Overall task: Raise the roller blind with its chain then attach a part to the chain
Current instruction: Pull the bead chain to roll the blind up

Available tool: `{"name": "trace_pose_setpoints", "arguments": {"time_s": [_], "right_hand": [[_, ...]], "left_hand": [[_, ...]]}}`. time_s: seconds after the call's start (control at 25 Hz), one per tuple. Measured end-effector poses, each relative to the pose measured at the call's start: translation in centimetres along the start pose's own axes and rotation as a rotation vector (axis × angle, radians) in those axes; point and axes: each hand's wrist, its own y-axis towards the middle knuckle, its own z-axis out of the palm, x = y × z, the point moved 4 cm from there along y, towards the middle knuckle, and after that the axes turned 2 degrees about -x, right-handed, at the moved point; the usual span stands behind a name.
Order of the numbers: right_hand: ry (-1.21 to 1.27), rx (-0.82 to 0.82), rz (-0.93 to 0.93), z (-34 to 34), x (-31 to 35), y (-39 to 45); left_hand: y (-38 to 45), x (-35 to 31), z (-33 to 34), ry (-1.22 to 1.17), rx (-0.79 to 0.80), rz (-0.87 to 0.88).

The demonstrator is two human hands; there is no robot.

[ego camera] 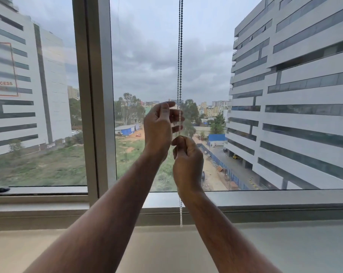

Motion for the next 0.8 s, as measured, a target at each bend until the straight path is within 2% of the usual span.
{"name": "trace_pose_setpoints", "arguments": {"time_s": [0.12,0.28,0.64,0.8], "right_hand": [[0.03,0.026,0.022,-0.2,-1.7,-1.6],[0.057,0.053,0.007,-0.3,-3.4,-3.2],[0.123,0.132,0.148,-0.5,-8.3,-6.6],[0.171,0.049,0.273,-1.2,-7.5,-4.3]], "left_hand": [[1.7,-2.5,2.0,-0.013,0.049,0.044],[2.5,-2.7,2.8,0.063,0.025,0.089],[-0.3,2.2,0.5,0.115,0.02,0.111],[-1.8,4.8,-1.2,0.137,0.011,0.097]]}}
